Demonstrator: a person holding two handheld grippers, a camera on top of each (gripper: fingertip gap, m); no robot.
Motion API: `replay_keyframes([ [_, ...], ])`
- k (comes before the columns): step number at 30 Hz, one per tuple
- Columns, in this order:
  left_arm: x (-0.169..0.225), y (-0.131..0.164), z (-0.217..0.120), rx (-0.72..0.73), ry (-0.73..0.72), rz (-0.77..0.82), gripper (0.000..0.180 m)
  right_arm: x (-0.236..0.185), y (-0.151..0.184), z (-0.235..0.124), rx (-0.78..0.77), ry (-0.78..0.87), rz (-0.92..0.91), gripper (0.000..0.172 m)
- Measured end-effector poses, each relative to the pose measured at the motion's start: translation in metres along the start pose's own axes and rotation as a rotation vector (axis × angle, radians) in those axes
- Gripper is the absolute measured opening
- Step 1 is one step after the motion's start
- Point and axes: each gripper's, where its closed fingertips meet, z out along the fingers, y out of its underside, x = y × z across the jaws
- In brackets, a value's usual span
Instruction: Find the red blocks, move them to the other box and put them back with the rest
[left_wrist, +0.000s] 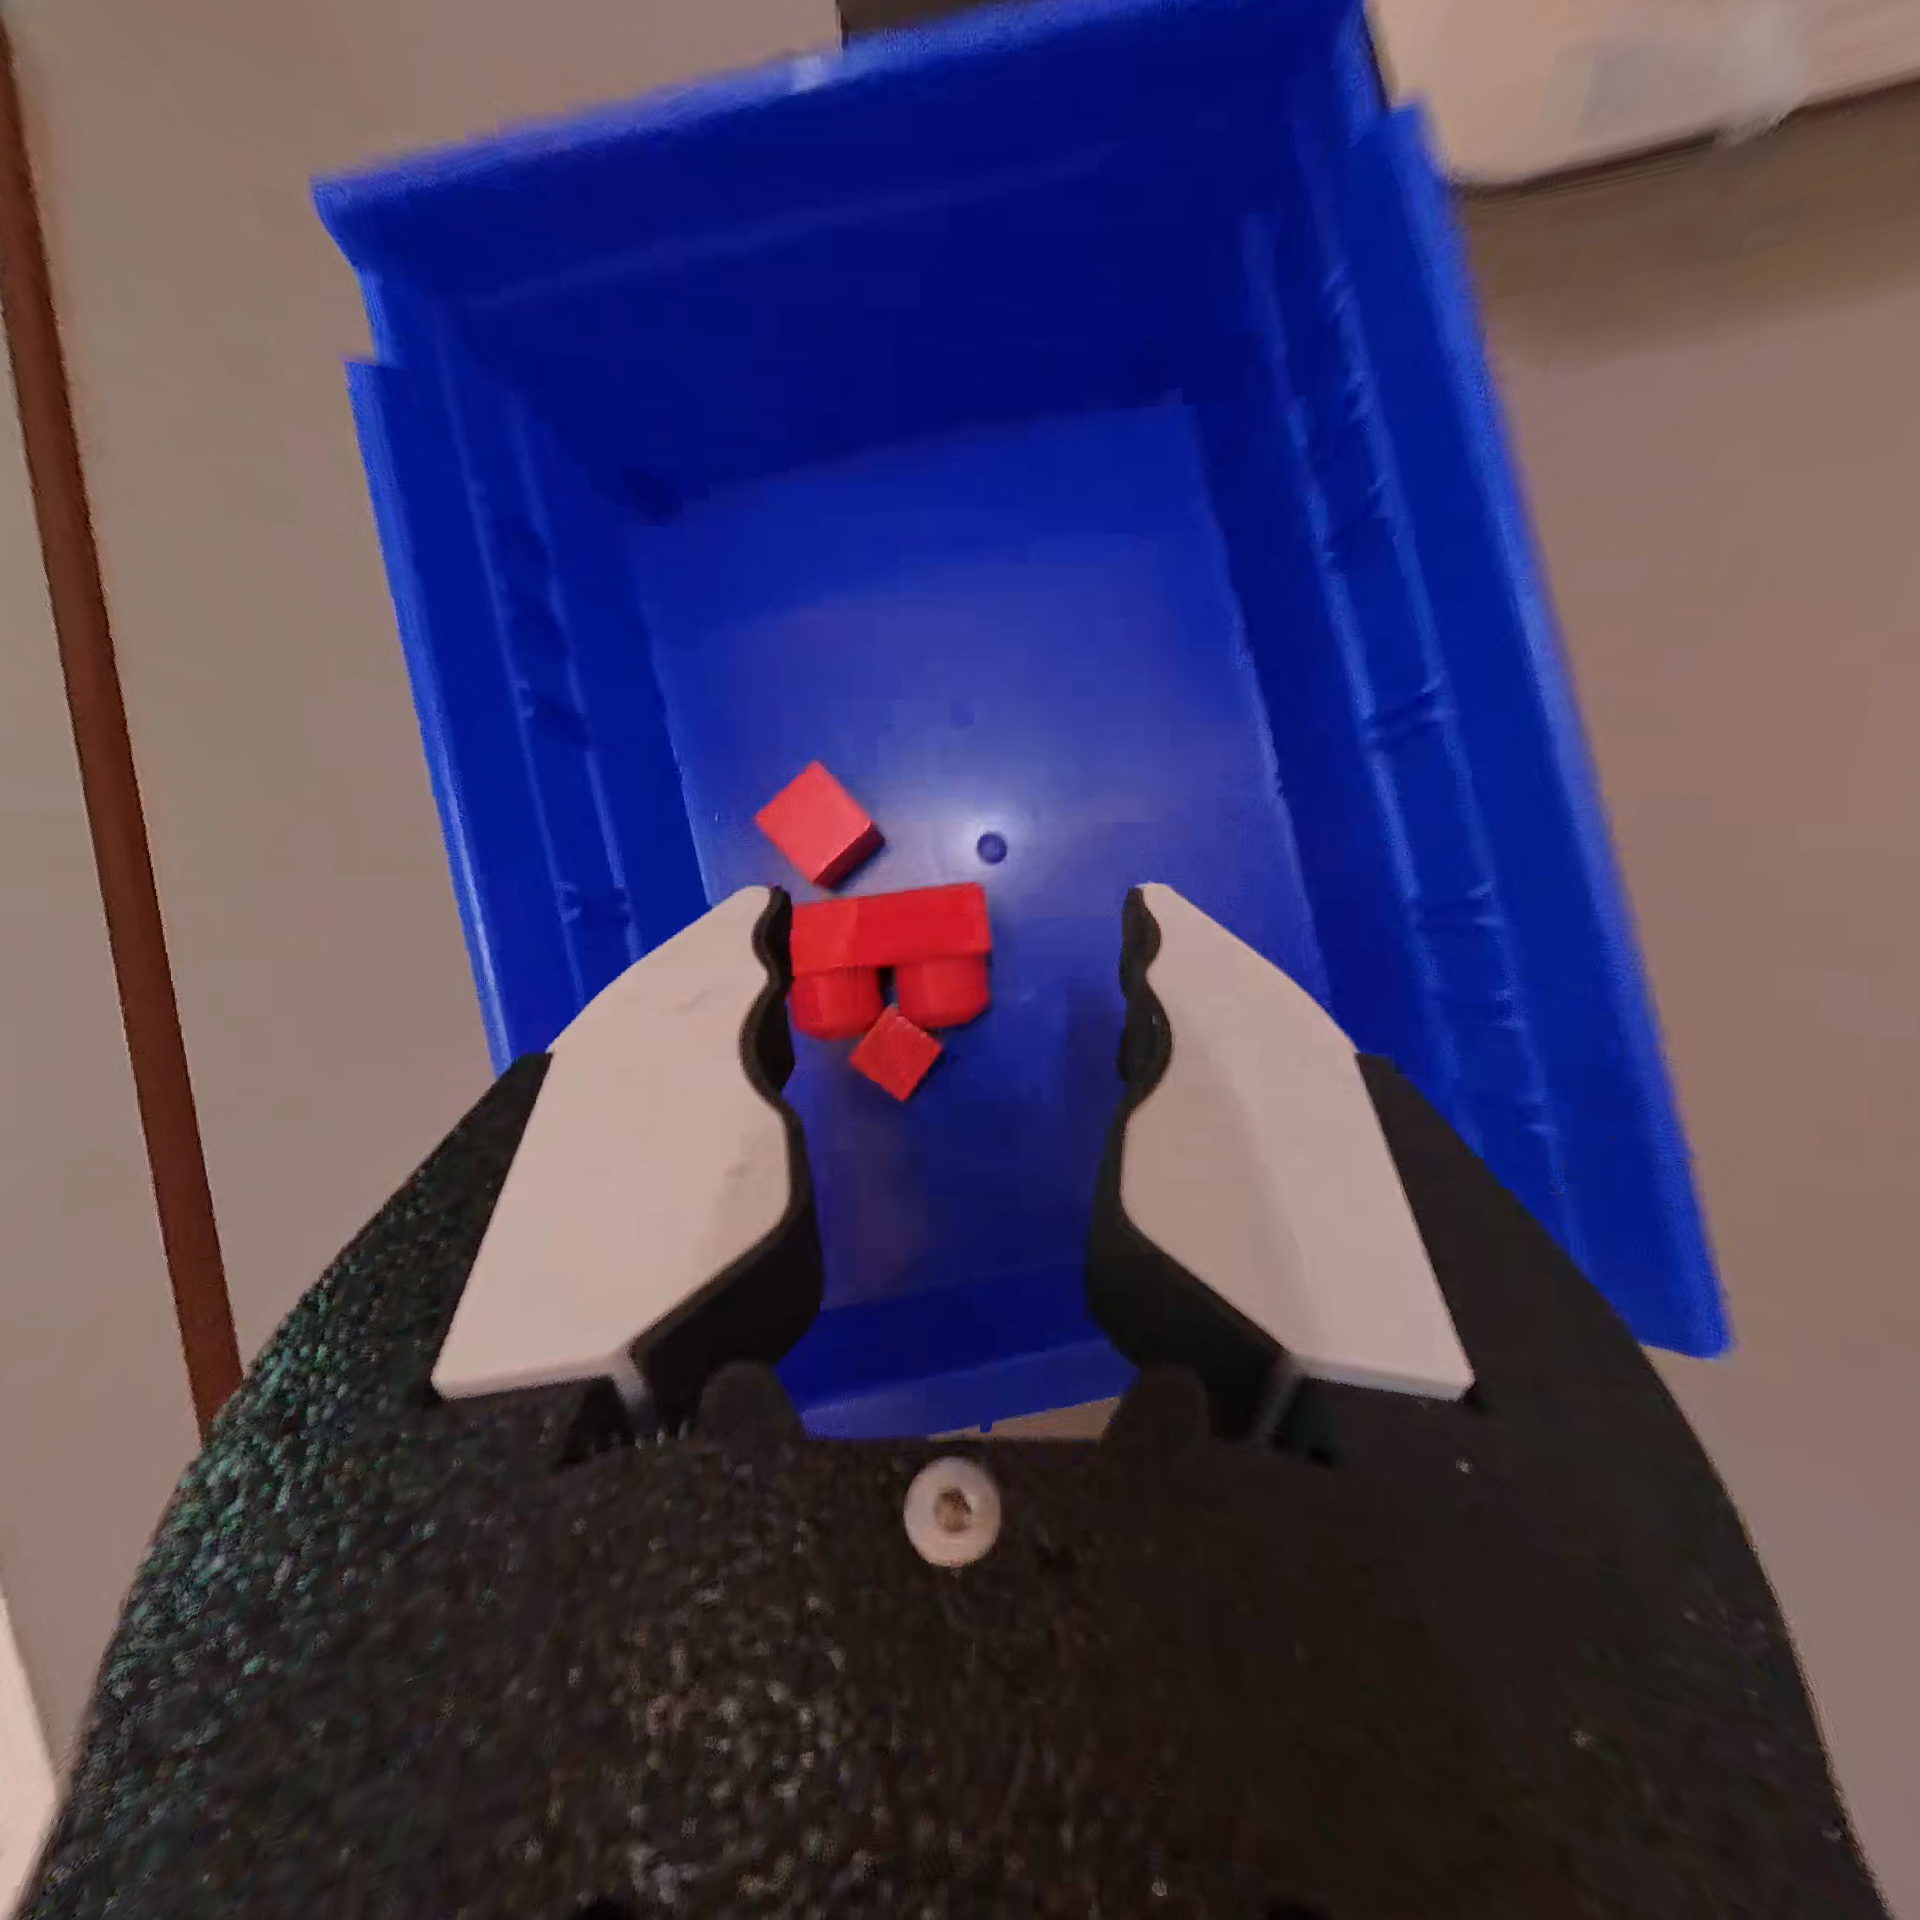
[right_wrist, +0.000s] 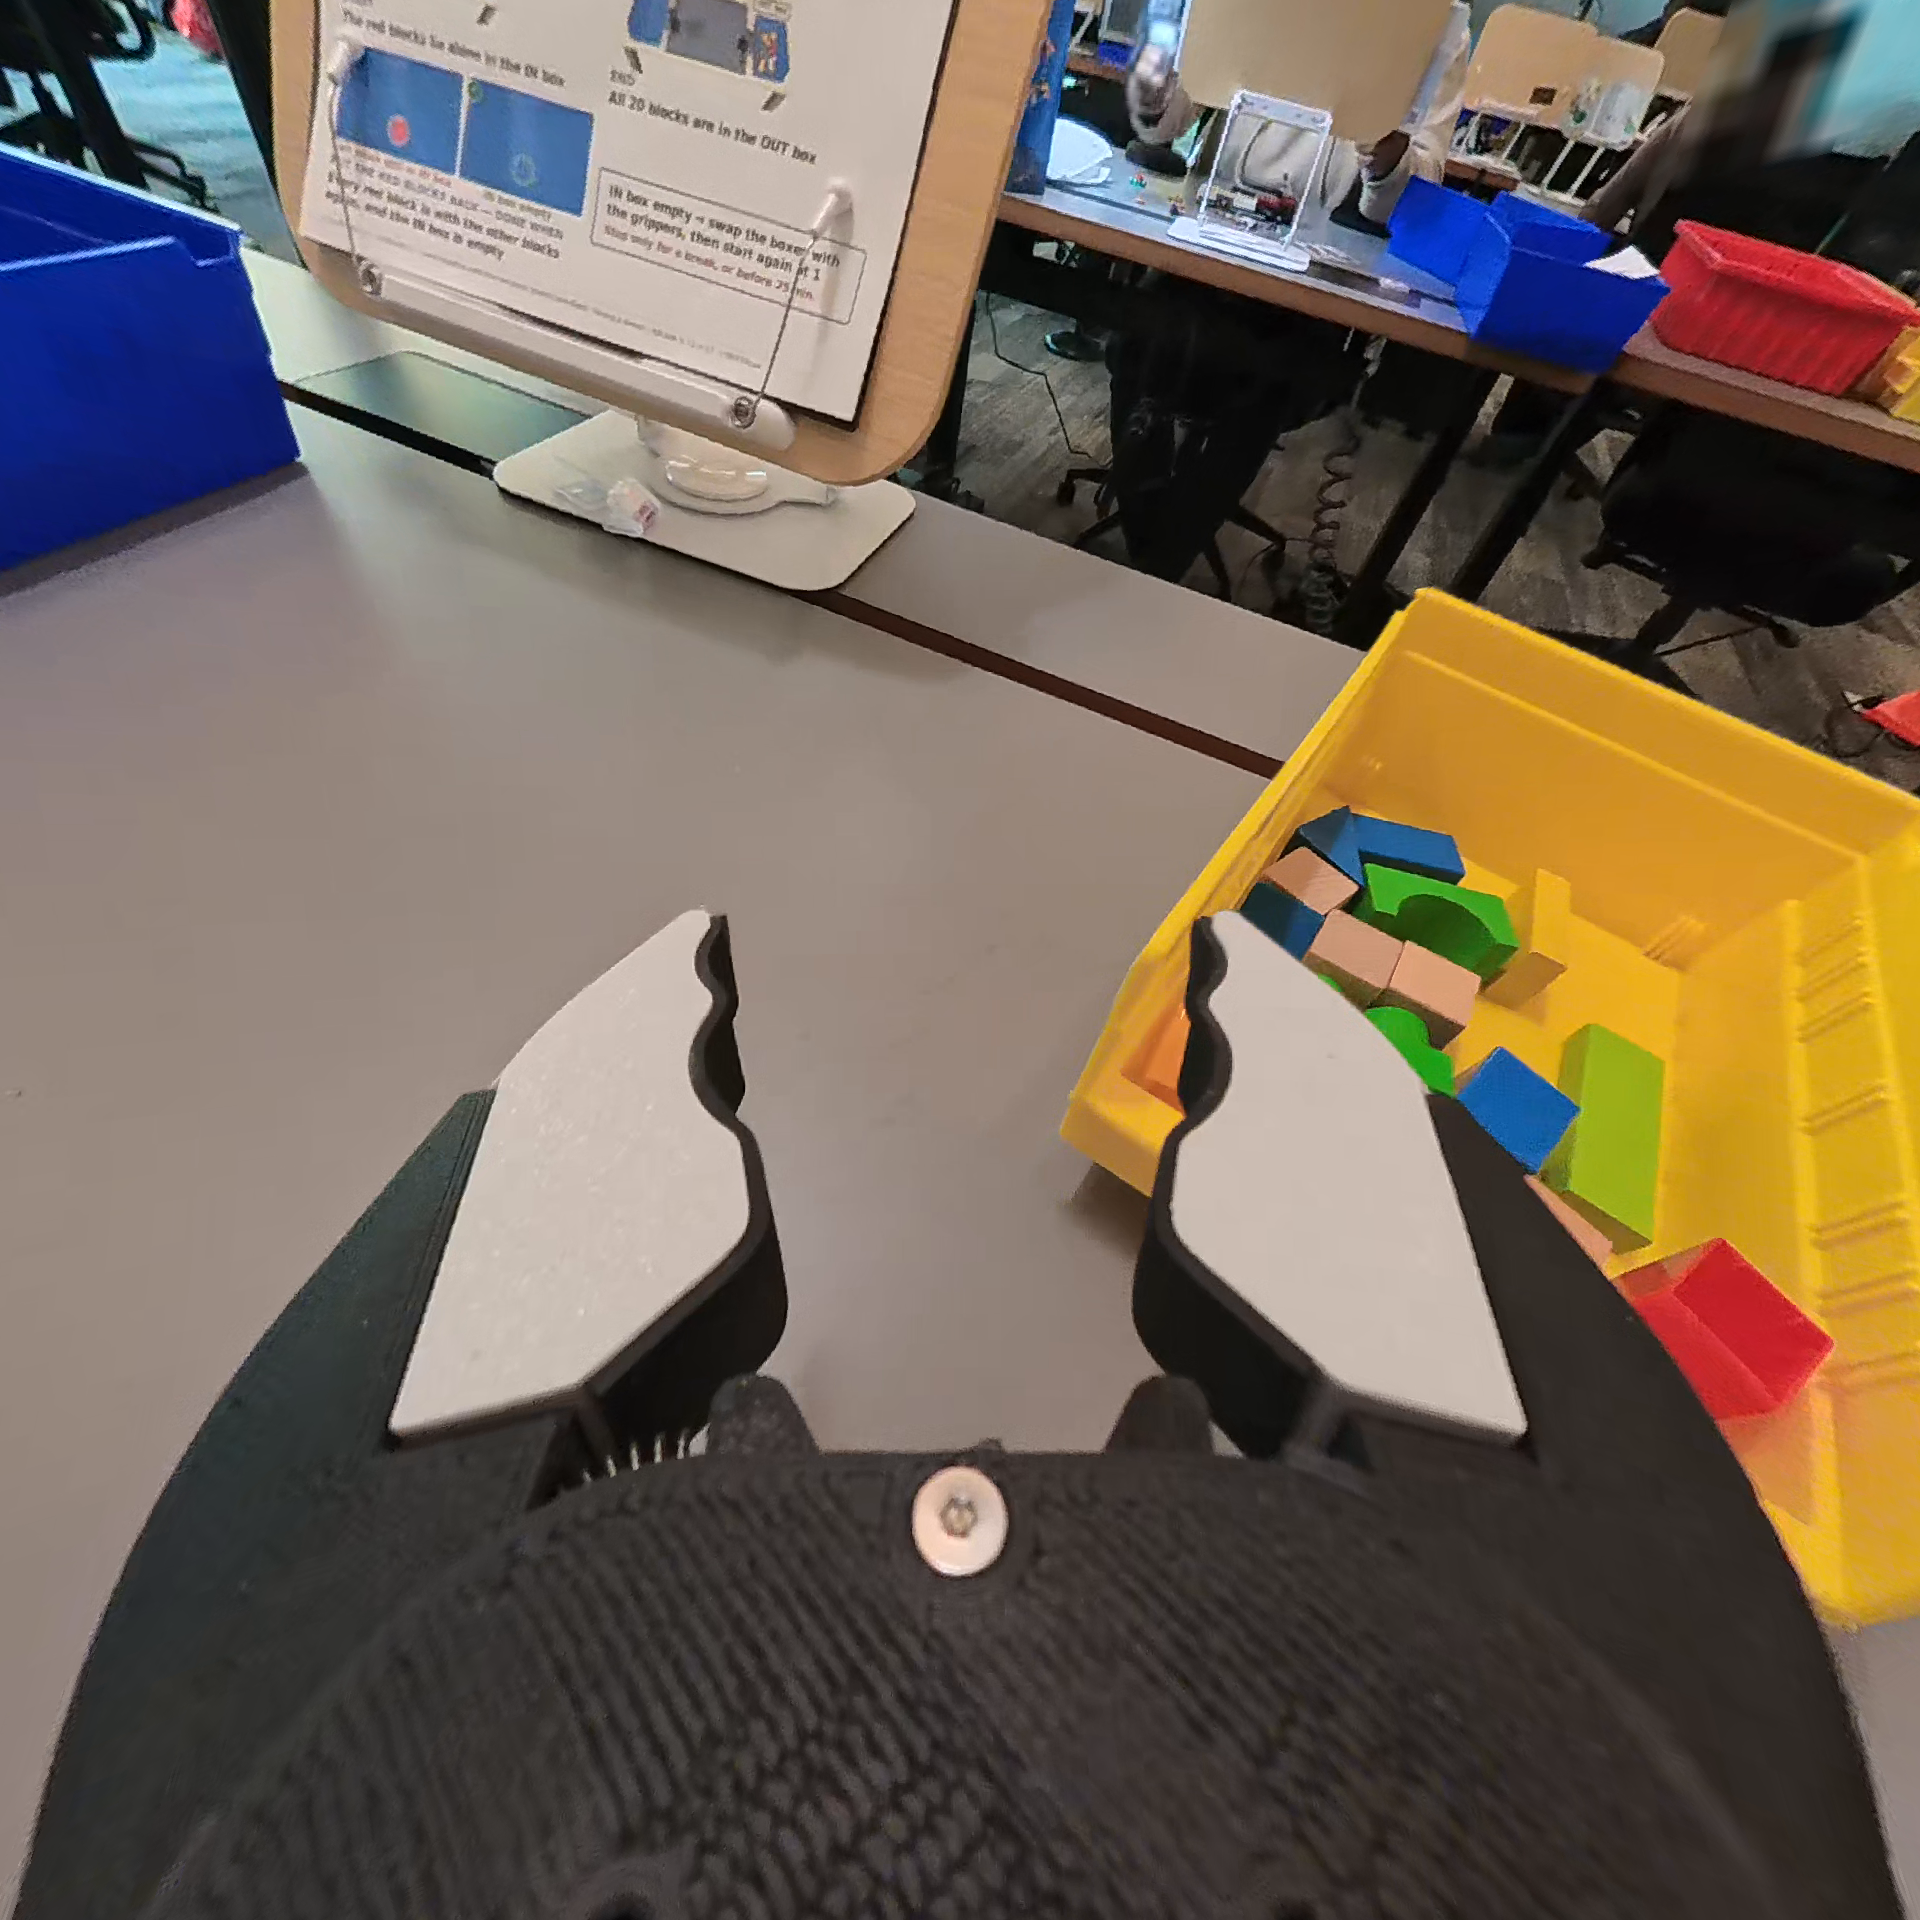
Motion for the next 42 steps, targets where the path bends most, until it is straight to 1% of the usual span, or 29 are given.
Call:
replay_keyframes([
  [2,-0.006,0.014,0.016,-0.1,-0.024,0.068,0.06,-0.002,0.003,0.001,-0.013,-0.002,-0.009,0.084],
  [5,-0.013,0.025,0.028,-0.186,-0.06,0.28,0.06,-0.003,0.006,-0.001,-0.024,-0.006,-0.013,0.084],
  [7,-0.013,0.031,0.032,-0.228,-0.036,0.433,0.061,-0.003,0.006,-0.003,-0.024,-0.006,-0.013,0.084],
  [9,-0.014,0.037,0.033,-0.264,-0.018,0.541,0.062,-0.003,0.007,-0.004,-0.022,-0.003,-0.01,0.083],
  [12,-0.015,0.051,0.03,-0.344,0.022,0.605,0.062,-0.001,0.01,-0.006,-0.02,0.005,-0.003,0.083],
  [15,-0.013,0.07,0.029,-0.431,0.047,0.608,0.057,0.0,0.012,-0.008,-0.017,0.01,0.005,0.083],
  [18,-0.014,0.08,0.034,-0.46,0.027,0.658,0.053,0.001,0.015,-0.008,-0.016,0.012,0.014,0.083],
  [22,-0.016,0.083,0.04,-0.481,-0.006,0.759,0.046,-0.001,0.016,-0.008,-0.018,0.004,0.007,0.083],
  [33,-0.017,0.091,0.054,-0.537,0.001,0.755,0.038,0.001,0.024,-0.011,-0.022,0.005,0.011,0.083],
  [35,-0.017,0.092,0.057,-0.545,-0.007,0.742,0.034,0.001,0.025,-0.011,-0.022,0.006,0.016,0.083],
  [36,-0.018,0.093,0.059,-0.549,-0.019,0.73,0.024,0.002,0.026,-0.012,-0.021,0.007,0.018,0.083],
  [37,-0.019,0.093,0.059,-0.554,-0.028,0.713,0.024,0.002,0.026,-0.012,-0.021,0.01,0.019,0.082],
  [39,-0.019,0.089,0.055,-0.544,-0.057,0.658,0.022,0.003,0.027,-0.014,-0.022,0.017,0.021,0.082],
  [42,-0.018,0.069,0.038,-0.46,-0.123,0.58,0.022,-0.002,0.027,-0.018,-0.015,0.003,0.044,0.082],
])
